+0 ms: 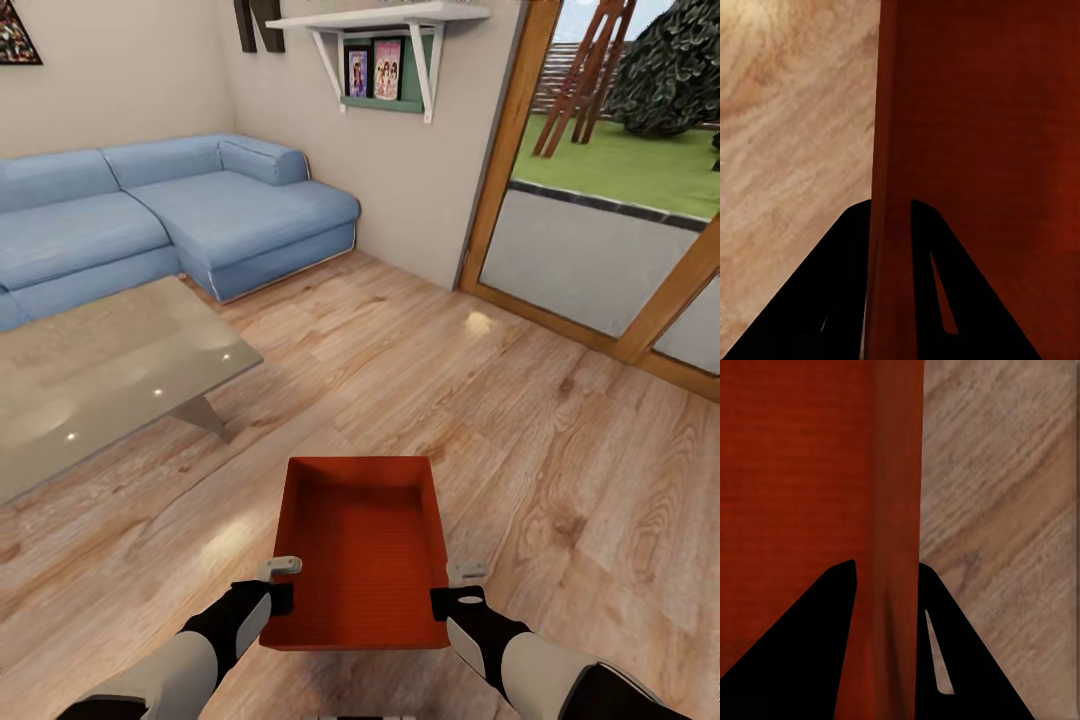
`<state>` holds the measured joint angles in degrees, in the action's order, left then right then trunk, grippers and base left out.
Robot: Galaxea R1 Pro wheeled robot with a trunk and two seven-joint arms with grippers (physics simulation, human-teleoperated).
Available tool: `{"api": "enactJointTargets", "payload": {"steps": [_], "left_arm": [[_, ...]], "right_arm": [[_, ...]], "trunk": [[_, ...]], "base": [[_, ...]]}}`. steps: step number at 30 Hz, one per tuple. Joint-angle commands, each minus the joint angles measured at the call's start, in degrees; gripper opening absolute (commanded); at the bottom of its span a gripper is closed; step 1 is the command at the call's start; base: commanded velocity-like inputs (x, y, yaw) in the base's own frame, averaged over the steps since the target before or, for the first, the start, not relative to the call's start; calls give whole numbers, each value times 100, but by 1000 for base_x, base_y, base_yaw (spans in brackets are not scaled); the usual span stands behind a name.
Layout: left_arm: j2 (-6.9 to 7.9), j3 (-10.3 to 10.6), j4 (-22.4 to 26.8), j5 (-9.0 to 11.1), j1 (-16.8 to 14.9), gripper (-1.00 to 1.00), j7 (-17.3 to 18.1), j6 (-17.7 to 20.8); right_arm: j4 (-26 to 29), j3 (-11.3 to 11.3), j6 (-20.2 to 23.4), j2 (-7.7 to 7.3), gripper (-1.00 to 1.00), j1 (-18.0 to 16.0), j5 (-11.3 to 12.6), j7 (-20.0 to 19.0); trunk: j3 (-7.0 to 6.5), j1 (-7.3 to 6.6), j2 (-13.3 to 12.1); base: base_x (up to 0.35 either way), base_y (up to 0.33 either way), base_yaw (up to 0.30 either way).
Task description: Move the two storage containers from the living room to the garage. In the garage, place one container on the floor and stack the other container on top of it (either order is fine).
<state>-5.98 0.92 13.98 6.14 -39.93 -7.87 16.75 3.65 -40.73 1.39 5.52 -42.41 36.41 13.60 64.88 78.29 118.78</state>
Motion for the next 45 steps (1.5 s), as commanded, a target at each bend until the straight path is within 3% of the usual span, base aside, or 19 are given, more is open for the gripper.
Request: {"api": "enactJointTargets", "payload": {"steps": [1, 45], "left_arm": [[7, -22, -9, -37, 3, -100, -75, 48], [18, -22, -9, -34, 3, -100, -75, 48]], "right_arm": [[13, 20, -84, -16, -100, -4, -71, 47], [13, 21, -113, -25, -100, -4, -63, 73]], "trunk": [[-15, -23, -40], [-805, -990, -1805]], "base": [[0, 0, 0], [0, 0, 0]]}}
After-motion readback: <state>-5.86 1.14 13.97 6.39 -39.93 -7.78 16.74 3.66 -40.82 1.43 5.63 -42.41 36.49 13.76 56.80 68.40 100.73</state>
